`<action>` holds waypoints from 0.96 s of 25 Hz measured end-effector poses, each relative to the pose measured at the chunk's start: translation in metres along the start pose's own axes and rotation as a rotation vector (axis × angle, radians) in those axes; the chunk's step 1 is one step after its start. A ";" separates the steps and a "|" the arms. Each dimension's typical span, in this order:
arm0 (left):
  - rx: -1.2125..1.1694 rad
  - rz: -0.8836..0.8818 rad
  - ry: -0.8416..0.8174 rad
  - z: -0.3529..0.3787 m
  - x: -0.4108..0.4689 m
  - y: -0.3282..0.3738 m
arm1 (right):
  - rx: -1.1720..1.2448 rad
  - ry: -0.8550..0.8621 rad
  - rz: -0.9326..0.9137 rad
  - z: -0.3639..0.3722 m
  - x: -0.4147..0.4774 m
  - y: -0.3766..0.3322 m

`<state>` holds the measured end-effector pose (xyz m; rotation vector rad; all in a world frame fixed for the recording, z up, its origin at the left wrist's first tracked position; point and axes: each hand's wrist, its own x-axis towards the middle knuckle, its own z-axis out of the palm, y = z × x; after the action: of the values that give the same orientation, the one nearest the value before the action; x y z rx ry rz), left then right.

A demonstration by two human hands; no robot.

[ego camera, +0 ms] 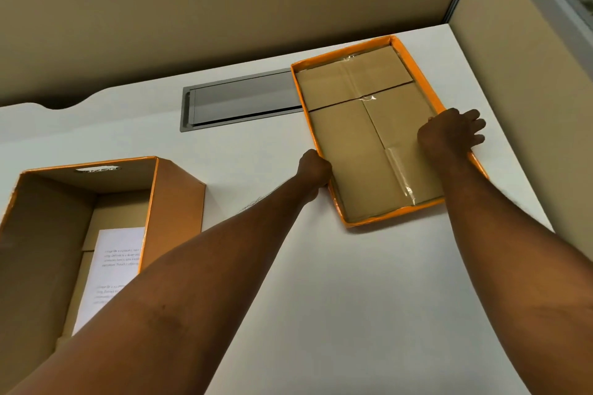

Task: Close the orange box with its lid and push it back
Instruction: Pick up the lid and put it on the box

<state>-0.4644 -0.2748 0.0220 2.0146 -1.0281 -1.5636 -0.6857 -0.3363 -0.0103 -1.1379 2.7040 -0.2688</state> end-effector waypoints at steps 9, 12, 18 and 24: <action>0.018 0.032 0.195 -0.030 -0.065 -0.049 | 0.243 -0.134 0.072 -0.023 -0.096 0.034; 0.033 0.049 0.281 -0.049 -0.083 -0.068 | 0.231 -0.137 -0.008 -0.039 -0.136 0.039; 0.167 0.059 0.286 -0.087 -0.122 -0.090 | 0.376 -0.164 -0.208 -0.092 -0.205 0.044; 0.356 0.304 0.209 -0.126 -0.186 -0.072 | 0.467 -0.049 -0.320 -0.163 -0.312 0.013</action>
<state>-0.3430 -0.1054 0.1332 2.0643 -1.5256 -1.0468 -0.5209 -0.0881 0.1780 -1.3857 2.2285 -0.8533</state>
